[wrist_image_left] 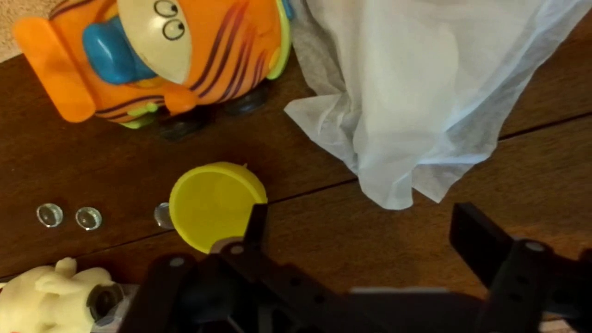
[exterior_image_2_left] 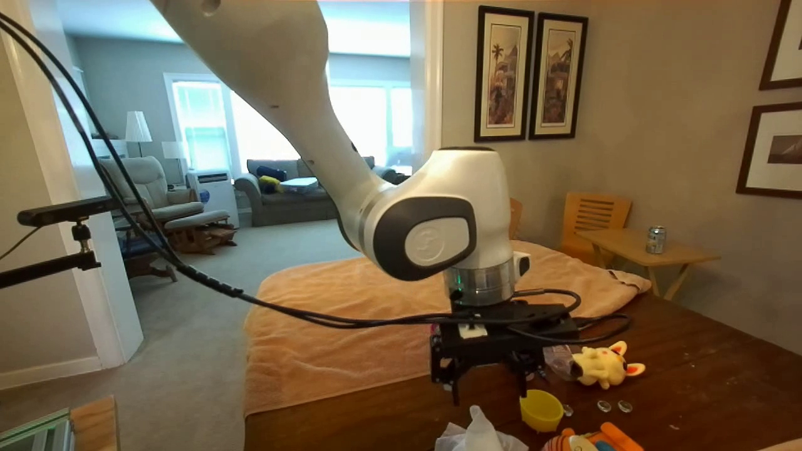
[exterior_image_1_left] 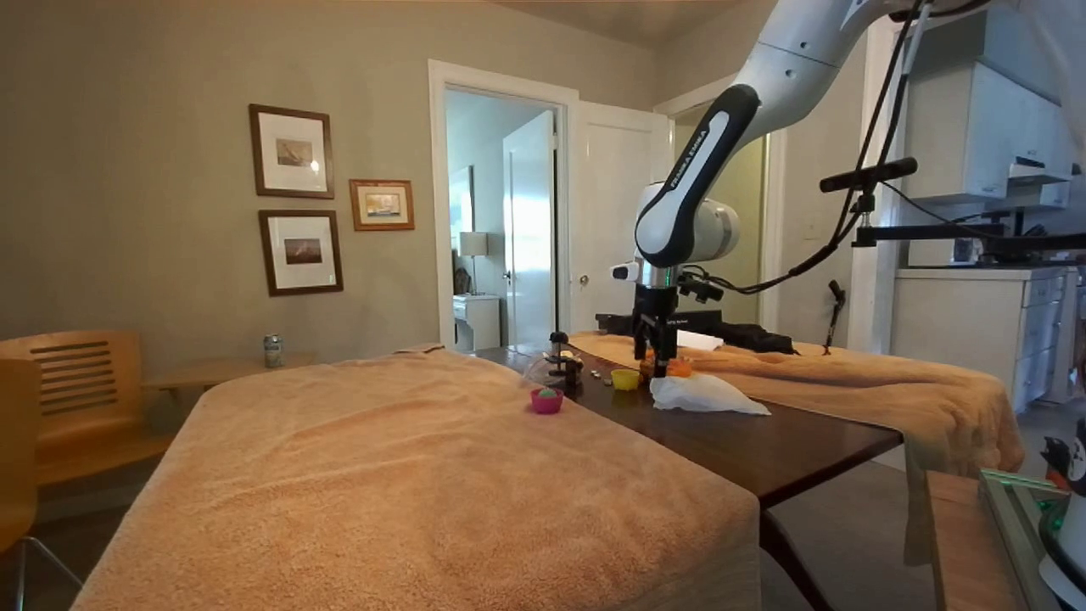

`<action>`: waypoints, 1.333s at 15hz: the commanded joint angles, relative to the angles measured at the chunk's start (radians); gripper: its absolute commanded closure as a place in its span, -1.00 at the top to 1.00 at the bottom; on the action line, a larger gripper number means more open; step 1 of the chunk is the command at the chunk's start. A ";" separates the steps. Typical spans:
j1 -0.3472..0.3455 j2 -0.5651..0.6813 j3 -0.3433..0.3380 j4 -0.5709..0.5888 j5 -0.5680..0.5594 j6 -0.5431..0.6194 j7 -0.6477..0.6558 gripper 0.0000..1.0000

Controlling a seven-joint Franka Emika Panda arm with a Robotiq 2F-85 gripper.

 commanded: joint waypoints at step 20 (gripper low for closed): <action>0.039 0.164 -0.028 0.316 0.148 -0.383 -0.102 1.00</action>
